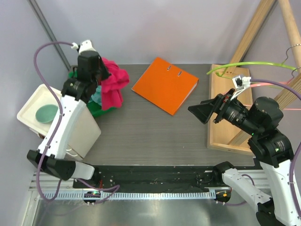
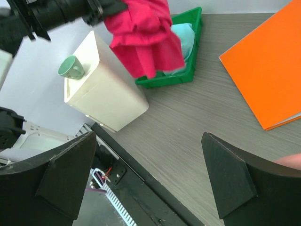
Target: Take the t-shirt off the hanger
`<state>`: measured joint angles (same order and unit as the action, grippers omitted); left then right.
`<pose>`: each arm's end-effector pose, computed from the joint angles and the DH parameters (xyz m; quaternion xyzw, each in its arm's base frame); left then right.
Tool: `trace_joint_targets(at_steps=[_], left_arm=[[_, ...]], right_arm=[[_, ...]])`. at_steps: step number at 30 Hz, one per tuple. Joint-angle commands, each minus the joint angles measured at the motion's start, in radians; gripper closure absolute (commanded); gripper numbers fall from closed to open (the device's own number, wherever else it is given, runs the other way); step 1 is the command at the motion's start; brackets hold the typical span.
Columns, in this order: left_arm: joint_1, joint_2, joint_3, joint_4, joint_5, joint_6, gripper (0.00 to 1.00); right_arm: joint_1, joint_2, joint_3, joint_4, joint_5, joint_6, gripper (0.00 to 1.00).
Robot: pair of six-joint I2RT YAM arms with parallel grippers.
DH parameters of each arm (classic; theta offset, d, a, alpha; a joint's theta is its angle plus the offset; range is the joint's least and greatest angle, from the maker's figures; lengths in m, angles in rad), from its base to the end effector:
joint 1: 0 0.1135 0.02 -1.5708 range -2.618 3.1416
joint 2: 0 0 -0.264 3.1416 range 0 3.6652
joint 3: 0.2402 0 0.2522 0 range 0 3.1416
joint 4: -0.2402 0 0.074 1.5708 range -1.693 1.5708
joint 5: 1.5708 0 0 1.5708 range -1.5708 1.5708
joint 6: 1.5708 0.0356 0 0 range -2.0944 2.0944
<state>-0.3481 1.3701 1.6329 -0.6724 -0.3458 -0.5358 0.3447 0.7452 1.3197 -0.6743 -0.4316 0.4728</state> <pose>0.2738 -0.0865 0.4510 -0.1711 0.8112 -0.1011 0.5500 0.0936 0.0494 0.4654 -0.0970 0.7320 0.4062 0.5383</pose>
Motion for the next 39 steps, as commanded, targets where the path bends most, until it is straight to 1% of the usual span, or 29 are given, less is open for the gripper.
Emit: trace_joint_targets(at_steps=[1, 2, 4, 5, 9, 16, 19, 22, 24, 26, 27, 30, 32, 39], left_arm=[[0.118, 0.096, 0.209, -0.039, 0.073, 0.126, 1.00], [0.165, 0.116, 0.235, -0.053, 0.126, 0.119, 1.00], [0.204, 0.162, 0.289, -0.059, 0.157, 0.090, 1.00], [0.237, 0.184, 0.285, -0.032, 0.168, 0.086, 1.00], [0.296, 0.216, 0.260, 0.007, 0.212, 0.106, 1.00], [0.314, 0.280, 0.237, 0.031, 0.192, 0.210, 1.00], [0.314, 0.331, 0.232, 0.023, 0.192, 0.218, 1.00], [0.314, 0.394, 0.216, -0.009, 0.215, 0.201, 1.00], [0.314, 0.417, 0.187, 0.005, 0.240, 0.182, 1.00], [0.314, 0.432, 0.122, 0.029, 0.234, 0.162, 1.00], [0.314, 0.435, 0.102, 0.057, 0.222, 0.155, 1.00], [0.314, 0.449, 0.065, 0.073, 0.194, 0.132, 1.00], [0.320, 0.471, 0.061, 0.070, 0.143, 0.120, 1.00], [0.343, 0.599, 0.136, -0.022, 0.134, 0.112, 1.00]], right_arm=[[-0.003, 0.019, 0.013, 0.045, -0.019, 0.000, 0.00], [-0.004, 0.020, 0.012, 0.054, -0.024, 0.007, 0.00], [-0.004, 0.023, 0.009, 0.062, -0.035, 0.013, 0.00], [-0.004, 0.029, 0.004, 0.073, -0.038, 0.020, 0.00], [-0.006, 0.039, -0.011, 0.090, -0.042, 0.024, 0.01], [-0.004, 0.043, -0.033, 0.102, -0.041, 0.021, 0.00], [-0.004, 0.048, -0.043, 0.105, -0.042, 0.020, 0.00], [-0.004, 0.048, -0.057, 0.117, -0.042, 0.027, 0.01], [-0.004, 0.049, -0.062, 0.119, -0.041, 0.030, 0.00], [-0.004, 0.049, -0.062, 0.120, -0.041, 0.030, 0.00], [-0.003, 0.049, -0.062, 0.119, -0.041, 0.030, 0.00], [-0.004, 0.048, -0.059, 0.111, -0.038, 0.030, 0.00], [-0.004, 0.048, -0.056, 0.108, -0.035, 0.032, 0.00], [-0.004, 0.049, -0.050, 0.107, -0.036, 0.035, 0.00]])
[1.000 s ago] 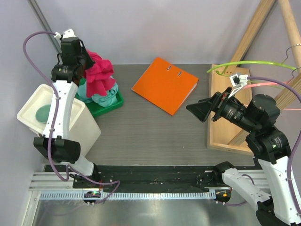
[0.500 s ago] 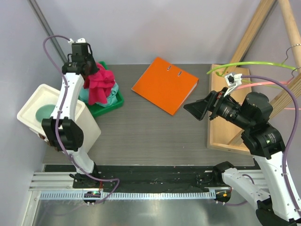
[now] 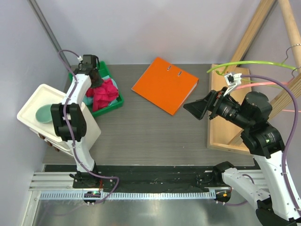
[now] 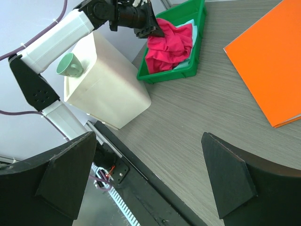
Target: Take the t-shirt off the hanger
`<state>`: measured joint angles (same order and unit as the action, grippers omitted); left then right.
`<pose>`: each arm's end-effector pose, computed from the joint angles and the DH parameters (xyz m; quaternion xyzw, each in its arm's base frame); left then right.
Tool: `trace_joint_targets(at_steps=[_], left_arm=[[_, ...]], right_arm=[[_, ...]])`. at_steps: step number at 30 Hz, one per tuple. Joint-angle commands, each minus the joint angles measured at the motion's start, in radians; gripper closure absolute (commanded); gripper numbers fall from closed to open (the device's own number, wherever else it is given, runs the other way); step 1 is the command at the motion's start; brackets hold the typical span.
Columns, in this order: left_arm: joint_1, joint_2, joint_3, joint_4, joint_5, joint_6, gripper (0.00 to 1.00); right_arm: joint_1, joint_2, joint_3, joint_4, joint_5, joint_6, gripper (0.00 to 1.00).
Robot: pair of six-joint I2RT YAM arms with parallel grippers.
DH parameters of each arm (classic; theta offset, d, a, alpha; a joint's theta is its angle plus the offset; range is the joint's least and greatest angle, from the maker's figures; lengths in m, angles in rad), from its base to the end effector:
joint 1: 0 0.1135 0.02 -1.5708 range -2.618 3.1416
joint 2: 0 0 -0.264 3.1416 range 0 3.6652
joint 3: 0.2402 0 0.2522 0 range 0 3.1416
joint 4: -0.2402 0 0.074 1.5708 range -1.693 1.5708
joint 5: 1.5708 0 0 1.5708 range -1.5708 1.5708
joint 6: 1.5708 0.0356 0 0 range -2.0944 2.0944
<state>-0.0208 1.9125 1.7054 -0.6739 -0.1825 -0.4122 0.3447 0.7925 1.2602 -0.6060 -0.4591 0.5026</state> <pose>0.4299 -0.0025 0.2865 -0.2125 0.9133 0.0114 0.3473 0.1181 0.0592 0.4509 -0.0910 0.7440 0.4193 0.5123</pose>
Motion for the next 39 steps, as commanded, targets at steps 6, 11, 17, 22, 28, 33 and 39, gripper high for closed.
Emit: trace_joint_targets(at_steps=[6, 11, 17, 22, 28, 33, 39], left_arm=[[0.048, 0.037, 0.028, 0.020, 0.025, -0.004, 0.64], [0.050, -0.016, 0.054, 0.011, 0.041, -0.004, 0.42], [0.050, -0.096, 0.083, -0.021, 0.064, -0.005, 0.00], [0.048, -0.158, 0.121, -0.061, 0.032, -0.002, 0.00], [0.048, -0.211, 0.200, -0.122, -0.012, 0.003, 0.00], [0.033, -0.268, 0.231, -0.133, 0.096, 0.003, 0.00], [-0.174, -0.418, 0.119, -0.038, 0.218, -0.011, 0.00]], right_arm=[[-0.004, 0.008, 0.008, 0.034, -0.007, 0.011, 0.00], [-0.004, 0.011, 0.010, 0.031, -0.009, 0.020, 0.00], [-0.004, 0.005, 0.002, 0.031, -0.007, 0.030, 0.00], [-0.004, 0.002, -0.004, 0.029, -0.007, 0.034, 0.00], [-0.004, -0.004, -0.013, 0.028, -0.007, 0.037, 0.00], [-0.004, -0.013, -0.028, 0.026, -0.006, 0.047, 0.00], [-0.003, -0.035, -0.064, 0.026, -0.012, 0.065, 0.00]])
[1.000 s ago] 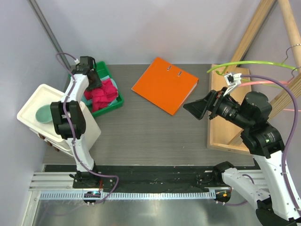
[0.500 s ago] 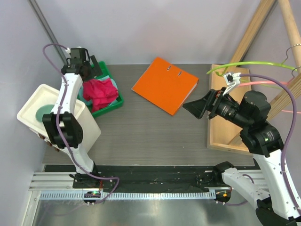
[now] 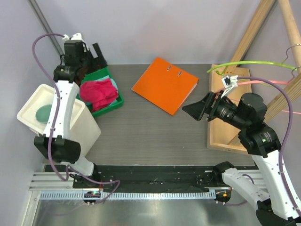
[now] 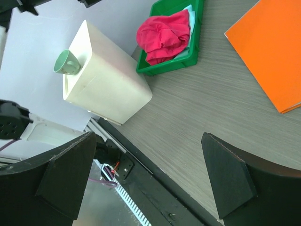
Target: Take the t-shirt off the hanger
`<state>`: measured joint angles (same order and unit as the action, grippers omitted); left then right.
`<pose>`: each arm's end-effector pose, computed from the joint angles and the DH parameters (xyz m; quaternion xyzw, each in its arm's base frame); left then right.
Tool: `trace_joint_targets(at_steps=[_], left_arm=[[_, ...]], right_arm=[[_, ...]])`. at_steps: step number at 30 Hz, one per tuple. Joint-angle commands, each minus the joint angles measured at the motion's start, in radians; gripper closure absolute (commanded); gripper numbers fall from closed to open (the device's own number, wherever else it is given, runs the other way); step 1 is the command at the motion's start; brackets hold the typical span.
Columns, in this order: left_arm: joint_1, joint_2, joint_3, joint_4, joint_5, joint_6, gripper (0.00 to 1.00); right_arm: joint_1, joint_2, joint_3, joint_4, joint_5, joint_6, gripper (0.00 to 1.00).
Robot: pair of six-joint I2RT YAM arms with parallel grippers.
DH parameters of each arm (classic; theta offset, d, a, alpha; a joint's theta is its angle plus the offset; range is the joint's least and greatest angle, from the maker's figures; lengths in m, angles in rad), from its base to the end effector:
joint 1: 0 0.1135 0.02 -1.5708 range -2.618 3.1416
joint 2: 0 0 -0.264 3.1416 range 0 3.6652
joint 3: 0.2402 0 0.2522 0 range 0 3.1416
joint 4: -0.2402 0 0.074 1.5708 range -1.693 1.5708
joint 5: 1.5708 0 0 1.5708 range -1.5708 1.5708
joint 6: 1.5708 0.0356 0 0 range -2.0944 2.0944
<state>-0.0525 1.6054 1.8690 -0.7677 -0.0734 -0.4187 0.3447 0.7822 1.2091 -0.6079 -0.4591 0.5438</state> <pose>0.3455 -0.0155 0.4462 -0.1750 0.8427 -0.0879 0.5014 0.1218 0.0605 0.4366 -0.0706 0.7587 0.4258 0.4879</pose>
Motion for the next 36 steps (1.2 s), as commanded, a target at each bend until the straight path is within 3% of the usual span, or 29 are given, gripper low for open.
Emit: trace_joint_targets(at_steps=[1, 5, 9, 13, 17, 21, 26, 30, 36], left_arm=[[-0.233, -0.127, -0.063, 0.064, 0.083, -0.006, 0.00], [-0.440, -0.255, -0.253, 0.169, 0.106, -0.072, 0.01], [-0.668, -0.416, -0.605, 0.329, 0.120, -0.167, 0.01], [-0.805, -0.617, -0.858, 0.436, 0.093, -0.213, 0.01], [-0.842, -0.812, -1.099, 0.534, 0.208, -0.310, 0.00], [-0.865, -1.031, -1.315, 0.548, 0.215, -0.411, 0.00], [-0.866, -1.370, -1.609, 0.613, 0.241, -0.528, 0.00], [-0.865, -1.639, -1.745, 0.570, 0.230, -0.568, 0.00], [-0.866, -1.489, -1.774, 0.680, 0.355, -0.623, 0.00]], right_arm=[[-0.004, -0.031, -0.025, 0.028, -0.013, 0.031, 0.00], [-0.004, -0.075, -0.086, 0.028, -0.023, 0.050, 0.00], [-0.004, -0.129, -0.172, 0.019, -0.035, 0.074, 0.00], [-0.004, -0.202, -0.325, 0.039, -0.061, 0.117, 0.00], [-0.004, -0.270, -0.479, 0.066, -0.072, 0.186, 0.00], [-0.004, -0.346, -0.685, 0.160, -0.047, 0.263, 0.00], [-0.004, -0.422, -0.919, 0.406, -0.023, 0.364, 0.00], [-0.001, -0.509, -1.098, 0.595, -0.012, 0.458, 0.00], [-0.001, -0.777, -1.335, 0.836, -0.088, 0.639, 0.00]])
